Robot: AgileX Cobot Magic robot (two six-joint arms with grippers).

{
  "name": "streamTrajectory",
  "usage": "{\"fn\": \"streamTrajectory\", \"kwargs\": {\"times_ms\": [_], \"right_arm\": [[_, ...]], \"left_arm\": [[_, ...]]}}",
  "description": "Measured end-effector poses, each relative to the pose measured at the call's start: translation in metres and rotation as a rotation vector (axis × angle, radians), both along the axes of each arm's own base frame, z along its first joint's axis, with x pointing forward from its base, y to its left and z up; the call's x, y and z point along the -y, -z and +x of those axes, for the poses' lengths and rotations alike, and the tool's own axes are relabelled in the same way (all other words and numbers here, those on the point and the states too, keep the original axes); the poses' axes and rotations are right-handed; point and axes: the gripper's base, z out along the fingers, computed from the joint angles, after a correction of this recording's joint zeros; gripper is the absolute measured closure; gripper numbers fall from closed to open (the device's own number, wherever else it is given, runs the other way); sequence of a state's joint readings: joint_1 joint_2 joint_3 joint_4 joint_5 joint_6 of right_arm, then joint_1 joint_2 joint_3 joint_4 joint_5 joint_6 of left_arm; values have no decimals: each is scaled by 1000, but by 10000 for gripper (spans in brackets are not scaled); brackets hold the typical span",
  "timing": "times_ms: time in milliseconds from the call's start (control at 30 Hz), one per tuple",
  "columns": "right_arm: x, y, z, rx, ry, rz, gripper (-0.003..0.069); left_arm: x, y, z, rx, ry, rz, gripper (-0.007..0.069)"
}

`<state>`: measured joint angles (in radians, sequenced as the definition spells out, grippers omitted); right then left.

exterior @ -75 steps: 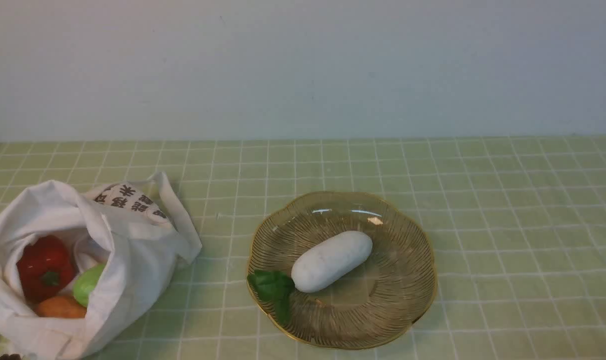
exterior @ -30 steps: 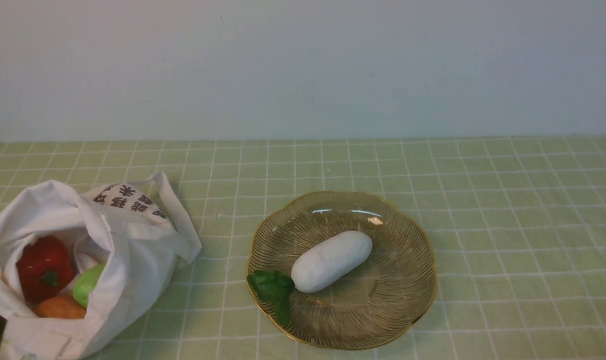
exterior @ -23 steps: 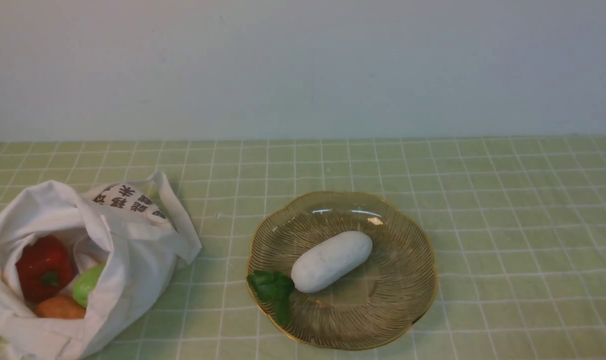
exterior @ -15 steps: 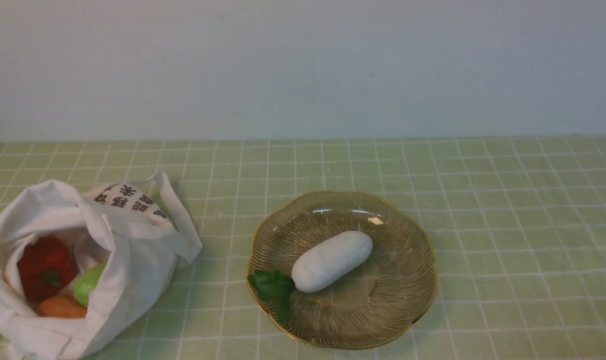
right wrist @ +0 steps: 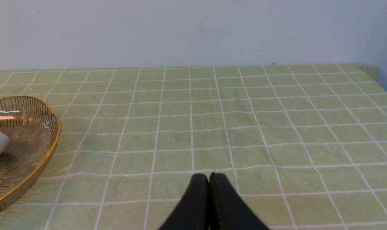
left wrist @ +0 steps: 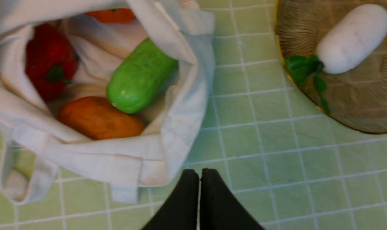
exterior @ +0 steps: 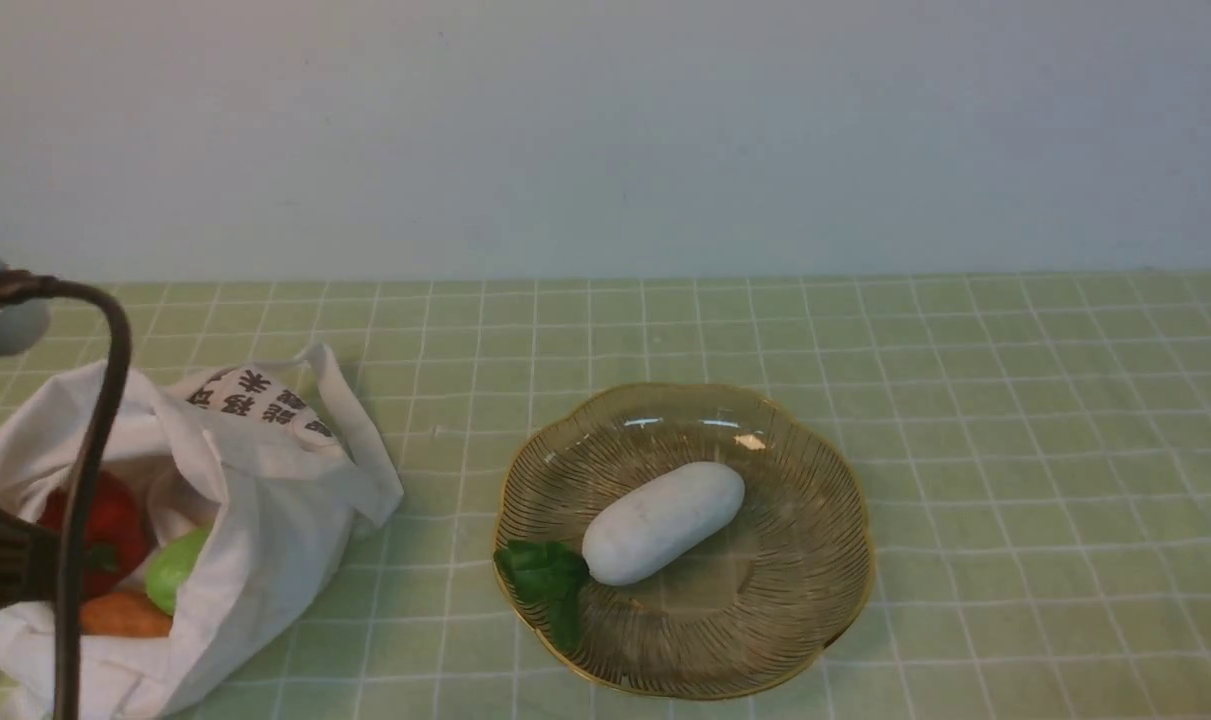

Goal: Take vegetables from bag on green coffee tablecloth place on plate.
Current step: 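Reach into the cloth bag and grasp the green cucumber with the left gripper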

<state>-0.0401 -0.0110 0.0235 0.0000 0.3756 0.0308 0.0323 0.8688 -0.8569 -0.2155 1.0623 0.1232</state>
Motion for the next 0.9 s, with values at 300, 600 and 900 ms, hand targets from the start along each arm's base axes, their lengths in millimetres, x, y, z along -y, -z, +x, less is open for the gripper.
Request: {"fn": "streamTrajectory", "kwargs": {"times_ms": [300, 600, 900], "right_arm": [[0, 0, 0, 0, 0, 0, 675], [0, 0, 0, 0, 0, 0, 675], [0, 0, 0, 0, 0, 0, 675]], "left_arm": [[-11, 33, 44, -162, -17, 109, 629], [-14, 67, 89, -156, 85, 184, 466], [-15, 102, 114, -221, 196, 237, 124]]}}
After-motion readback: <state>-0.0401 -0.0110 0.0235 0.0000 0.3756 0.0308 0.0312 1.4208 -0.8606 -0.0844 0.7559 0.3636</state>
